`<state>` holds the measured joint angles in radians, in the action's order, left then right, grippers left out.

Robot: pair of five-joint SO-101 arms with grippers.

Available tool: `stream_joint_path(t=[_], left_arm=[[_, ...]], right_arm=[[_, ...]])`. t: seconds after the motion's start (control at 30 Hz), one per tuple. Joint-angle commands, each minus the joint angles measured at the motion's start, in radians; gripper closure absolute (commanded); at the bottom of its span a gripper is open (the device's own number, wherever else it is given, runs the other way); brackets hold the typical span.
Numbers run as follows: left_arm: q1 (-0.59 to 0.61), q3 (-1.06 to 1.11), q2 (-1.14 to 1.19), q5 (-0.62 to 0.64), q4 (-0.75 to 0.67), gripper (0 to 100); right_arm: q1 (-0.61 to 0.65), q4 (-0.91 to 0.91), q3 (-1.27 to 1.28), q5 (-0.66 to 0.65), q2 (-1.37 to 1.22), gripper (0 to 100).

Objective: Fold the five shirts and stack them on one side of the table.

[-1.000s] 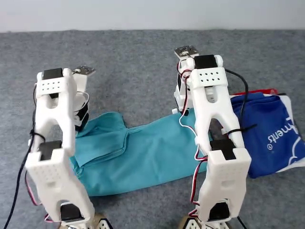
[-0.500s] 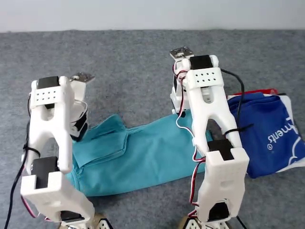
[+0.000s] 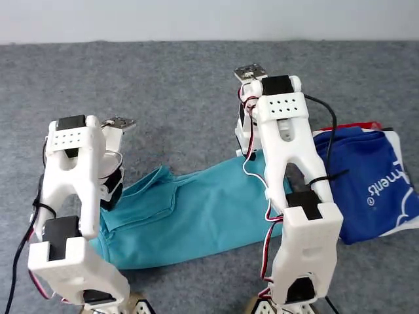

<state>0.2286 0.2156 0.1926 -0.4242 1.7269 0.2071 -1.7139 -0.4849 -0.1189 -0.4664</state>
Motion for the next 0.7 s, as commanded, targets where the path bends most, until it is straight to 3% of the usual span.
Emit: stream_joint_path(t=[0.0, 0.33, 0.67], left_arm=[[0.006, 0.001, -0.054, -0.015, 0.000, 99], [0.190, 0.082, -0.054, -0.157, 0.026, 98], [0.204, 0.128, -0.055, -0.204, 0.025, 98]], right_arm=[[0.008, -0.012, -0.040, -0.009, 0.073, 70.3], [0.008, -0.008, -0.040, -0.009, 0.073, 70.3], [0.022, -0.001, -0.040, -0.009, 0.073, 70.3]])
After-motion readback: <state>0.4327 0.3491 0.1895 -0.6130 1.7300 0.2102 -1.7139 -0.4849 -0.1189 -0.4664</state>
